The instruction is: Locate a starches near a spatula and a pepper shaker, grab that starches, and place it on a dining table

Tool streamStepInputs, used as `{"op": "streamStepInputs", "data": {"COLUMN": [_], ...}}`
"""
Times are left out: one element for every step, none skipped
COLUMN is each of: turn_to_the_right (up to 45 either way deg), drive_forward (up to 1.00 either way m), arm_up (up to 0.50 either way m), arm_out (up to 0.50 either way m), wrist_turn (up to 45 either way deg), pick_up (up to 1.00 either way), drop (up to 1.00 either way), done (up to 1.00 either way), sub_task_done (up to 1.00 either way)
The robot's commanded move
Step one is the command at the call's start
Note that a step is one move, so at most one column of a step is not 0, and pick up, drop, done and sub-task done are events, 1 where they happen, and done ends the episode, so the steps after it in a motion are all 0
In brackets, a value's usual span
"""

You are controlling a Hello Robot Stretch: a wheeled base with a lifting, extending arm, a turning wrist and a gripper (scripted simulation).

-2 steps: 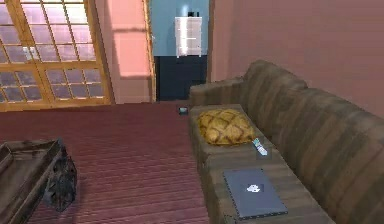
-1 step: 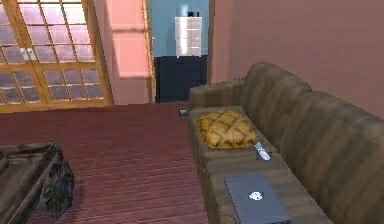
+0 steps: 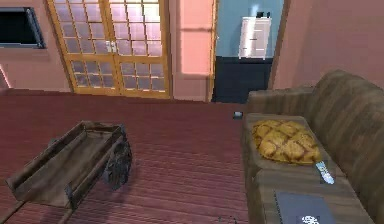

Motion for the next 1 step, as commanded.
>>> {"op": "streamStepInputs", "data": {"turn_to_the_right": [0.0], "drive_forward": [1.00], "arm_up": [0.00], "arm_out": [0.00], "wrist_turn": [0.0], "pick_up": [0.00], "drop": [0.00], "done": [0.00], "sub_task_done": [0.00]}}
